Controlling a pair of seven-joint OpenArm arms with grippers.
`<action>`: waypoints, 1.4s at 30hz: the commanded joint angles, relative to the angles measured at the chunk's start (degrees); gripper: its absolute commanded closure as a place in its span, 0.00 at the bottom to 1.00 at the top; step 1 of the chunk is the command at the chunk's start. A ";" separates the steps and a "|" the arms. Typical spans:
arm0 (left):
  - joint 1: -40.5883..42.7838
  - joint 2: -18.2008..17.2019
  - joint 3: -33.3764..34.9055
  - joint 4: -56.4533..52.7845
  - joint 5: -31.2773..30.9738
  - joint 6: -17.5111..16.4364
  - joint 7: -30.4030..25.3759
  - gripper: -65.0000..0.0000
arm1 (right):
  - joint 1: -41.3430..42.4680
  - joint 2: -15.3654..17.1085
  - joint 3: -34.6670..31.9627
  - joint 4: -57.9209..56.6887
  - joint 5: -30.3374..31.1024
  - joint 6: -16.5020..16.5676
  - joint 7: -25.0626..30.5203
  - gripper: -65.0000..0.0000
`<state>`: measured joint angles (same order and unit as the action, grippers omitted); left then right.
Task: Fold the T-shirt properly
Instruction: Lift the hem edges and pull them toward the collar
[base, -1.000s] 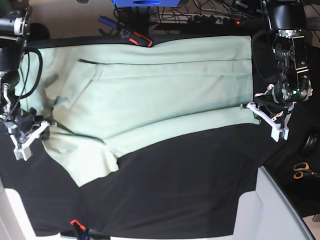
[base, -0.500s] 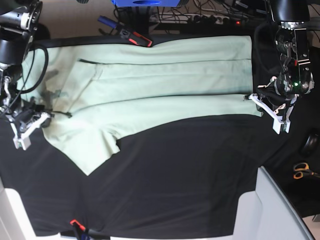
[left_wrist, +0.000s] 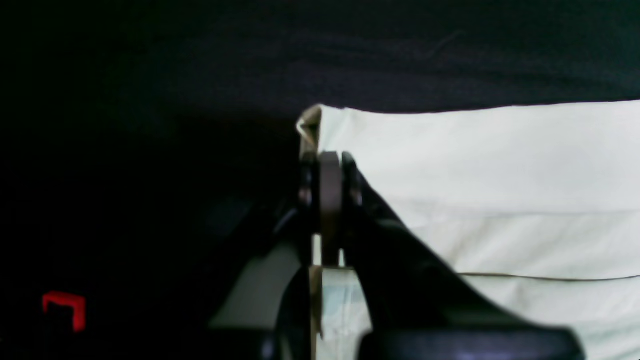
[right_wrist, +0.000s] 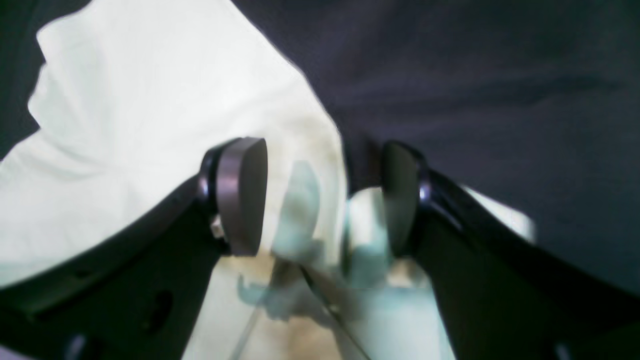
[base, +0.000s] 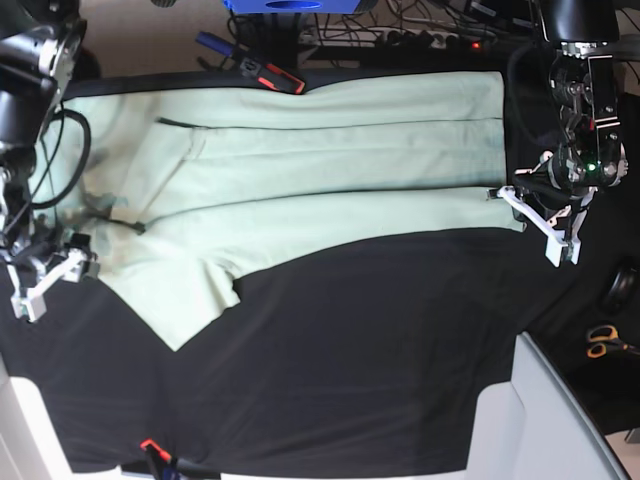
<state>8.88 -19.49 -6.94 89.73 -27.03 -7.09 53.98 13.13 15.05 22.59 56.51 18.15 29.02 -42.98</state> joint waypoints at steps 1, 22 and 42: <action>-0.49 -0.78 -0.40 1.12 -0.18 0.28 -0.83 1.00 | 2.04 1.52 0.14 -0.64 0.53 0.13 1.00 0.46; -0.49 -0.78 -0.40 0.86 -0.18 0.28 -0.83 1.00 | 4.77 2.31 -7.07 -8.82 0.53 0.13 5.66 1.00; -0.75 -0.78 -0.40 1.21 -0.18 0.28 -0.83 1.00 | 2.04 4.51 -6.37 7.44 0.79 0.13 -5.59 1.00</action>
<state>8.64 -19.38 -6.98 89.76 -27.20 -7.11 53.98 13.89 18.46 15.94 62.74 18.41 29.04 -49.58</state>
